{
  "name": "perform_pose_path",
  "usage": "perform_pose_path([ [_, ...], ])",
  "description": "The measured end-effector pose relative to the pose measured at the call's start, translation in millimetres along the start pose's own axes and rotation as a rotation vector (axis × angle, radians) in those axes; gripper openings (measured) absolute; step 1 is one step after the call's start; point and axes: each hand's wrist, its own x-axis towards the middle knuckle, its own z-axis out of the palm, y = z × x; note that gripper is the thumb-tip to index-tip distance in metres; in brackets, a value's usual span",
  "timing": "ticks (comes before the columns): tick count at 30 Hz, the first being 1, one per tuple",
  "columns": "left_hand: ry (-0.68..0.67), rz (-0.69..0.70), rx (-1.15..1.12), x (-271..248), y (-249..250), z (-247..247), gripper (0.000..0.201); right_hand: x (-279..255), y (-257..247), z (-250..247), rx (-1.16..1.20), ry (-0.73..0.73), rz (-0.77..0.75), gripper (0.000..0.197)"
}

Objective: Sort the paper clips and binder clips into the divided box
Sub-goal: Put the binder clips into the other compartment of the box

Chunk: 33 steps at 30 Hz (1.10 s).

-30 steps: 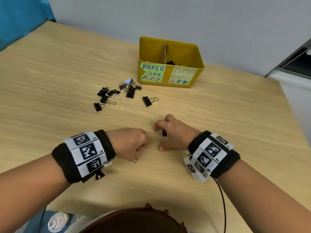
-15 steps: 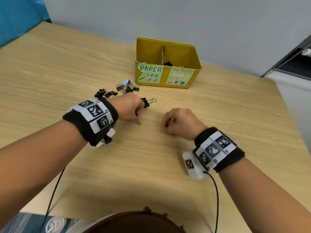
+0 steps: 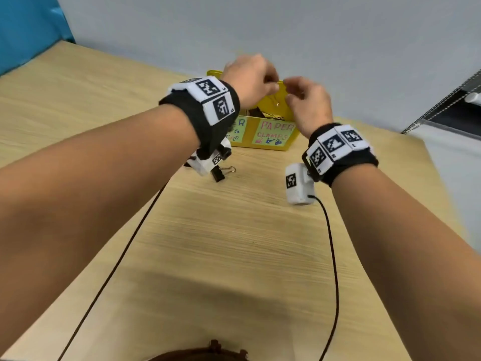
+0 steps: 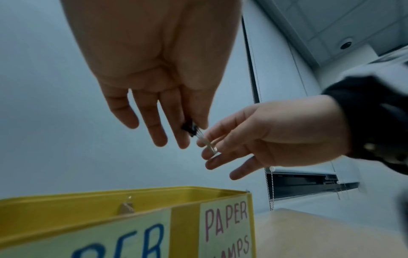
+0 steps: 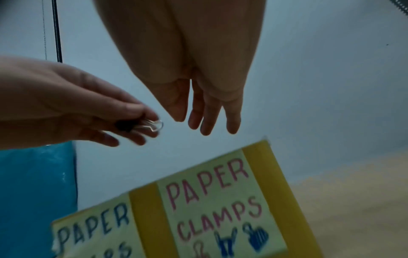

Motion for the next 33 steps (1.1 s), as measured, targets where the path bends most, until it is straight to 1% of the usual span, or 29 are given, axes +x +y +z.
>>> perform_pose_path([
  [2, -0.096, -0.019, 0.07, 0, -5, 6, 0.057, -11, 7, 7, -0.052, 0.083, -0.029, 0.033],
  [4, -0.087, -0.062, 0.062, -13, -19, 5, 0.067, -30, 10, 16, -0.092, 0.153, -0.081, 0.029],
  [6, -0.053, -0.147, 0.037, -37, -42, 1, 0.077, -52, 5, 28, -0.087, 0.134, -0.203, 0.024],
  [7, -0.076, -0.202, 0.048, -52, -55, -1, 0.085, -61, 2, 34, -0.101, 0.081, -0.27, 0.022],
  [8, -0.139, -0.259, 0.071, -67, -68, -4, 0.097, -67, -3, 41, -0.138, -0.018, -0.306, 0.024],
  [9, -0.231, -0.319, 0.104, -83, -81, -6, 0.109, -72, -7, 49, -0.2, -0.163, -0.304, 0.03],
  [10, -0.332, -0.374, 0.146, -97, -92, -8, 0.118, -75, -12, 57, -0.288, -0.336, -0.265, 0.041],
  [11, -0.42, -0.425, 0.189, -109, -103, -11, 0.124, -77, -17, 66, -0.383, -0.503, -0.213, 0.053],
  [12, -0.487, -0.466, 0.222, -118, -112, -12, 0.128, -81, -20, 73, -0.478, -0.633, -0.174, 0.062],
  [13, -0.525, -0.5, 0.244, -125, -120, -13, 0.13, -84, -23, 82, -0.549, -0.706, -0.168, 0.065],
  [14, -0.545, -0.526, 0.259, -131, -126, -13, 0.129, -86, -25, 90, -0.59, -0.731, -0.183, 0.063],
  [16, -0.565, -0.555, 0.263, -137, -136, -9, 0.124, -87, -27, 99, -0.576, -0.727, -0.211, 0.055],
  [19, -0.519, -0.55, 0.189, -142, -142, 0, 0.104, -85, -27, 102, -0.502, -0.734, -0.156, 0.049],
  [20, -0.498, -0.544, 0.167, -142, -141, 1, 0.095, -85, -26, 103, -0.479, -0.713, -0.14, 0.049],
  [22, -0.471, -0.52, 0.139, -140, -141, 3, 0.078, -87, -27, 104, -0.428, -0.628, -0.156, 0.047],
  [24, -0.465, -0.497, 0.121, -137, -140, 5, 0.066, -90, -34, 105, -0.354, -0.563, -0.213, 0.044],
  [26, -0.474, -0.487, 0.106, -137, -138, 8, 0.058, -91, -45, 108, -0.296, -0.537, -0.287, 0.043],
  [27, -0.472, -0.482, 0.099, -137, -137, 9, 0.055, -90, -50, 111, -0.3, -0.541, -0.329, 0.043],
  [29, -0.453, -0.469, 0.098, -139, -134, 11, 0.052, -89, -56, 120, -0.382, -0.611, -0.391, 0.043],
  [31, -0.43, -0.448, 0.13, -140, -133, 13, 0.051, -88, -59, 127, -0.496, -0.692, -0.389, 0.045],
  [33, -0.424, -0.432, 0.15, -142, -132, 15, 0.049, -88, -57, 128, -0.543, -0.691, -0.356, 0.046],
])
